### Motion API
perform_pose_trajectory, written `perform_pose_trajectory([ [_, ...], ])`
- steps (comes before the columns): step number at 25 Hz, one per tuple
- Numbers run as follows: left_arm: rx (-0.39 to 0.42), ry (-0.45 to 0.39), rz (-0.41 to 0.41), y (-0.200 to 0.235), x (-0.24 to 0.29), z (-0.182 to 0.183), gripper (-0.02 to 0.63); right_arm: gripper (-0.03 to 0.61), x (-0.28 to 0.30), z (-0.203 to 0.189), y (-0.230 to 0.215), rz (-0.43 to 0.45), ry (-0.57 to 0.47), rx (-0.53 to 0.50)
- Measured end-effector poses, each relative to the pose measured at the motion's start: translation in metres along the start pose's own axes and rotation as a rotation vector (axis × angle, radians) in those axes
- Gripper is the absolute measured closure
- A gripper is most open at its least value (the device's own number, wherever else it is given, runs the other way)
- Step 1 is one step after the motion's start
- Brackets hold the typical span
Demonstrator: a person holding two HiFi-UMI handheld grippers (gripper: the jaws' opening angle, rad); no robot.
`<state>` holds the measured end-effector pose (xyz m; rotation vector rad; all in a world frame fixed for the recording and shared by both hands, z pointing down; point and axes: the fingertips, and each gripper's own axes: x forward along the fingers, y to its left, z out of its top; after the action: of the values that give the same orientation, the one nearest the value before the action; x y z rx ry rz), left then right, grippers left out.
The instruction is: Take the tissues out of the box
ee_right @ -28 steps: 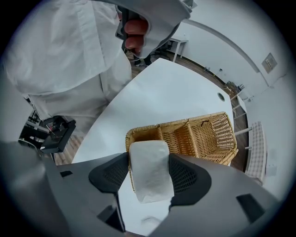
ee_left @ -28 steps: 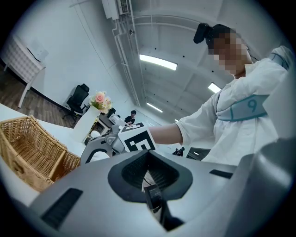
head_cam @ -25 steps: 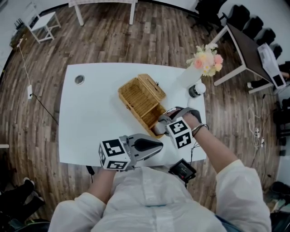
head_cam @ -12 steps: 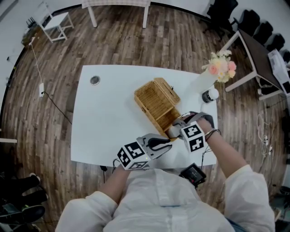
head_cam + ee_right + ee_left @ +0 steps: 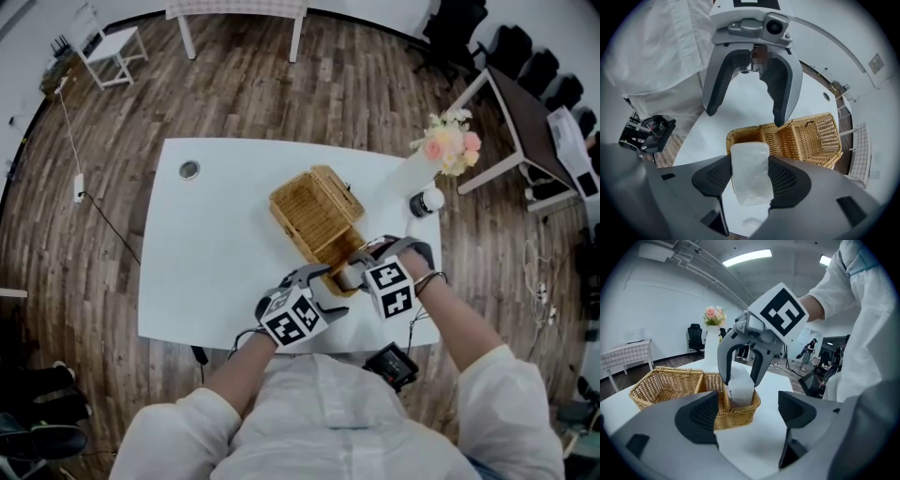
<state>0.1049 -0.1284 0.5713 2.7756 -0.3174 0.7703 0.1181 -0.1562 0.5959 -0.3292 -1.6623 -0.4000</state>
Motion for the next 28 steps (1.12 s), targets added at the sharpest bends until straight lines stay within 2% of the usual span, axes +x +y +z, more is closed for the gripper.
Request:
perform_pose_trajectory([
  [4,0.050,0.098,0.043,0.008,0.015,-0.016,0.225,0.321,0.001,0.001,0.001,0.002,0.001,-0.001],
  [7,0.095,0.134,0.092,0.015,0.021,-0.019,0.237,0.322,0.000,0.000,0.001,0.002,0.003,0.000],
  [9,0.115,0.140,0.113,0.019,0.023,-0.019,0.284,0.321,0.000,0.000,0.000,0.002,0.006,-0.001],
  [13,0.124,0.122,0.118,0.019,0.026,-0.019,0.284,0.322,0.000,-0.002,0.001,0.004,0.015,-0.005],
  [28,0.101,0.153,0.108,0.019,0.026,-0.019,0.284,0.333,-0.020,-0.002,-0.001,-0.018,0.046,-0.004],
])
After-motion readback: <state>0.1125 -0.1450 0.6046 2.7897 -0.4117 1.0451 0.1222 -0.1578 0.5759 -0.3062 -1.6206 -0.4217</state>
